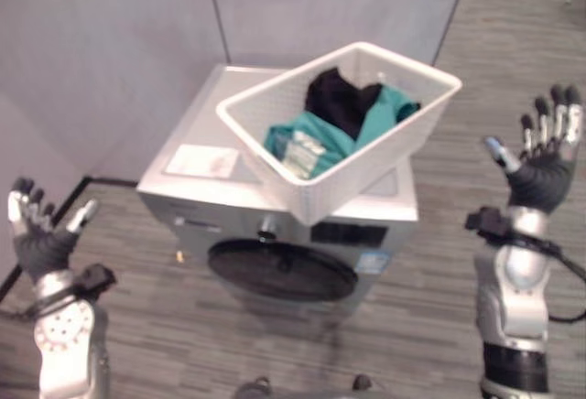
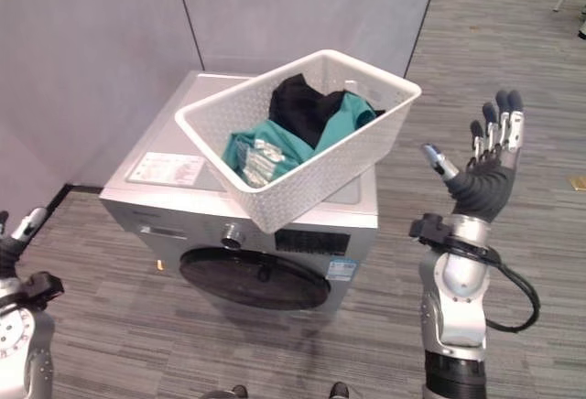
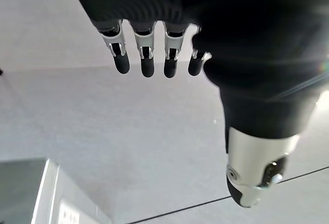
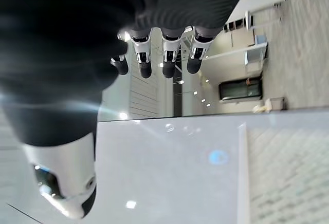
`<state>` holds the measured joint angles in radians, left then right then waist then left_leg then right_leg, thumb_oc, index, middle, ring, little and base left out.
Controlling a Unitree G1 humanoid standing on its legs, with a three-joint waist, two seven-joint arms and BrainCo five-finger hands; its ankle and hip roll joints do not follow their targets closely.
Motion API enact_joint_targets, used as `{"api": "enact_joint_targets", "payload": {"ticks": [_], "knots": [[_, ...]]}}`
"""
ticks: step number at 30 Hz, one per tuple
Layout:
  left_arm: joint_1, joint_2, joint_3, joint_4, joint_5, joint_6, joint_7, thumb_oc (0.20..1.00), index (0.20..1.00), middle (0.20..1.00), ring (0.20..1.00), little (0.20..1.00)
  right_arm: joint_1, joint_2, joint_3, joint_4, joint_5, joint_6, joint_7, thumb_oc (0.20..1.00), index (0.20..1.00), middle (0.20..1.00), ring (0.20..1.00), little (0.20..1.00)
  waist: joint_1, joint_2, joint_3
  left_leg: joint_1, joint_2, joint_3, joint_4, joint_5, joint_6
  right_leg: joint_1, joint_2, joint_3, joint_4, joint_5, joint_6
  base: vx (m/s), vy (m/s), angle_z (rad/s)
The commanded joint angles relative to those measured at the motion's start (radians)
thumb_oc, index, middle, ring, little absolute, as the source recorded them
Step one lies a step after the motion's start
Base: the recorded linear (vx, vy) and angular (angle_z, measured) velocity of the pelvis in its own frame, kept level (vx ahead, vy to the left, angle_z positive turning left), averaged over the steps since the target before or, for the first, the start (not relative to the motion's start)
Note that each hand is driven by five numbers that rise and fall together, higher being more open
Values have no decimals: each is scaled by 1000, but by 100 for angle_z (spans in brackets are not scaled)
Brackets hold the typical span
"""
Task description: Grab the laundry basket,head to the washer,open it,put in the laundry and shut it.
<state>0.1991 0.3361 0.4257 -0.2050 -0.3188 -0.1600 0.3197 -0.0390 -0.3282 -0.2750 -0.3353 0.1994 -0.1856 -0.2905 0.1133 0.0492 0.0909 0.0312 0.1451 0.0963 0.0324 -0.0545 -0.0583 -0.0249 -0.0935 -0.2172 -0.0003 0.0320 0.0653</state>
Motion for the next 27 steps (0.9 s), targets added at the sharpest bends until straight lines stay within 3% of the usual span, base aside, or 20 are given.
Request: {"api": "enact_joint_targets", "payload": {"ticks": [1, 4, 7, 11, 13, 16, 20, 27], "knots": [[-38, 118, 1, -75, 1, -52, -14, 1000, 1000, 1000, 1000, 1000, -35, -19, -60, -97, -83, -39, -35, 1000, 1000, 1000, 1000, 1000, -9, -49, 17, -107, -62, -52, -50, 88, 6, 107, -19, -19, -44, -127, 16, -202, -190, 31], [-56, 108, -17, -81, 4, -52, -22, 1000, 1000, 1000, 1000, 1000, -28, -51, -74, -80, -155, -33, -65, 1000, 1000, 1000, 1000, 1000, -17, -37, 24, -135, -38, -53, -78, 134, -26, 128, 4, -64, -87, -131, 7, -166, -138, 43], [-70, 94, -45, -67, 0, -52, -37, 1000, 1000, 1000, 1000, 1000, 24, -83, -58, -28, -164, -16, -52, 1000, 1000, 1000, 1000, 1000, -35, -43, 62, -177, -19, -35, -14, 136, -42, 125, 7, -82, -87, -126, -6, -202, -51, 32], [-22, 77, -32, 2, 41, -49, -50, 1000, 1000, 1000, 1000, 1000, 140, -109, -33, 49, -155, 1, 27, 1000, 1000, 1000, 1000, 1000, -46, -67, 76, -139, -49, -114, 99, 9, -23, 114, -9, -58, -82, -98, -8, -93, 13, -8], [15, 60, -26, 46, 59, -45, -57, 1000, 1000, 1000, 1000, 1000, 203, -104, -21, 106, -139, 13, 65, 1000, 1000, 1000, 1000, 1000, -65, -64, 61, -103, -34, -98, 89, -11, -14, 105, -11, -65, -78, -93, -3, 1, 111, -14], [53, 41, -23, 116, 75, -37, -53, 1000, 1000, 1000, 1000, 1000, 273, -87, -20, 140, -127, 25, 94, 1000, 1000, 1000, 1000, 1000, -84, -51, 35, -56, -15, -61, 33, 0, -16, 101, -7, -65, -72, -94, 1, 43, 99, -5], [76, 28, -30, 192, 64, -26, -52, 1000, 1000, 1000, 1000, 1000, 315, -65, -17, 227, -96, 46, 105, 1000, 1000, 1000, 1000, 1000, -100, -45, 10, -13, -33, -31, -12, -13, -6, 105, -32, -55, -53, -86, 15, 68, 148, -24], [76, 27, -74, 296, 82, -27, -37, 1000, 1000, 1000, 1000, 1000, 285, -57, 51, 303, -116, 53, 95, 1000, 1000, 1000, 1000, 1000, -92, -43, 6, 26, -63, -15, -38, -35, 23, 75, -56, -15, -17, -74, 37, 5, 97, -17]]}}
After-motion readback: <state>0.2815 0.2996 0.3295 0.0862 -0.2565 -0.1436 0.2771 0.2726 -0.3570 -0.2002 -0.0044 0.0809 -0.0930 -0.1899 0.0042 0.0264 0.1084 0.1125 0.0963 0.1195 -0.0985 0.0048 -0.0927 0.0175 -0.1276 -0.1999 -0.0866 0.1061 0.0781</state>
